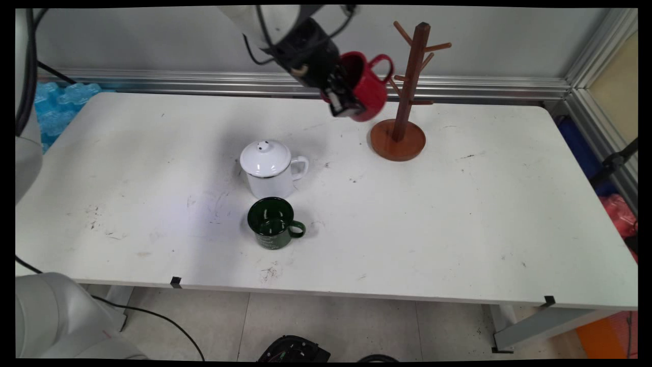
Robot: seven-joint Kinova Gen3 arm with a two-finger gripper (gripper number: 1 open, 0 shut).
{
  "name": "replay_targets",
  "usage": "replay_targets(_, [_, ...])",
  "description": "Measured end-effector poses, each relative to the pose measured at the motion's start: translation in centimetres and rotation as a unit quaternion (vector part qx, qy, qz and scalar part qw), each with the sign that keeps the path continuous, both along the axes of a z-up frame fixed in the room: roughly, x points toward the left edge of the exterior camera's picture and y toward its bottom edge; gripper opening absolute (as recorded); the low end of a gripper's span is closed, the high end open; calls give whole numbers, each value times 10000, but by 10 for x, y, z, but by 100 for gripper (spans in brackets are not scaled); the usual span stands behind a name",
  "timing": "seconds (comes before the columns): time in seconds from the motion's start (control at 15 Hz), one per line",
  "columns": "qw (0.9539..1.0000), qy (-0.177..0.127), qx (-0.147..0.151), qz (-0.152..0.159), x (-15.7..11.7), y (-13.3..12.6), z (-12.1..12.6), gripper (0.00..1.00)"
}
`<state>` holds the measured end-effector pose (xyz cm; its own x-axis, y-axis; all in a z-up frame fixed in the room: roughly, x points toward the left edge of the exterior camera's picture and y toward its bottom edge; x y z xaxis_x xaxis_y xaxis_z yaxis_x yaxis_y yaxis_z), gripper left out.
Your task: Place the picked object on the table
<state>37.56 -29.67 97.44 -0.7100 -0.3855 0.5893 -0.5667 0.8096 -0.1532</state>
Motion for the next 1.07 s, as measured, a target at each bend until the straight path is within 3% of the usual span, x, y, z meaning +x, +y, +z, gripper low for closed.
replay_targets(0.47, [9981, -586, 87, -152, 58, -22, 1, 0])
replay_targets(1.07, [9932, -1063, 345, -316, 98, -60, -22, 0])
